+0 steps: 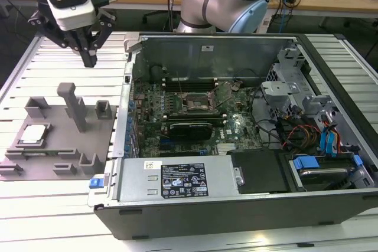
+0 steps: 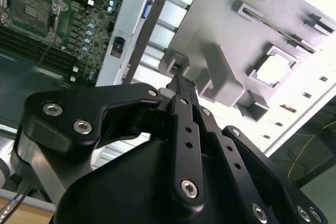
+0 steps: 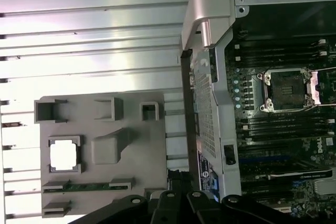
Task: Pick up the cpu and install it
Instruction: 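Reach for the cpu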
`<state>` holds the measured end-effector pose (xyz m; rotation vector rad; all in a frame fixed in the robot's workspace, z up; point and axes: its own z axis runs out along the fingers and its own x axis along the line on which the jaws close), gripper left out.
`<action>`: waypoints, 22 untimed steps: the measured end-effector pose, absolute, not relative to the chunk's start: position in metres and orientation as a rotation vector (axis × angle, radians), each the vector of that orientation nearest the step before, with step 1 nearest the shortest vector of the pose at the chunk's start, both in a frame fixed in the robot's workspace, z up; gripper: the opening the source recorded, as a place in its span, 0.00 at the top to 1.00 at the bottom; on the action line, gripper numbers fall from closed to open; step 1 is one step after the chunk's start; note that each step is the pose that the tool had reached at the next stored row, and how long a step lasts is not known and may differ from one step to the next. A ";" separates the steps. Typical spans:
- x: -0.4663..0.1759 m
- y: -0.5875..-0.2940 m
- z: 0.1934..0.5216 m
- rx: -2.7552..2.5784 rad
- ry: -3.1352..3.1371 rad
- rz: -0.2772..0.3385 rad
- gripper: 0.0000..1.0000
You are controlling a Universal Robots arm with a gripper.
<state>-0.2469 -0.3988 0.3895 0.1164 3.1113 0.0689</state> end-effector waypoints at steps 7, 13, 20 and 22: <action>-0.263 -0.399 0.387 0.116 3.109 0.069 0.89; -0.275 -0.399 0.385 0.116 3.109 0.069 0.89; -0.291 -0.399 0.382 0.116 3.109 0.069 0.89; -0.296 -0.399 0.381 0.116 3.108 0.069 0.89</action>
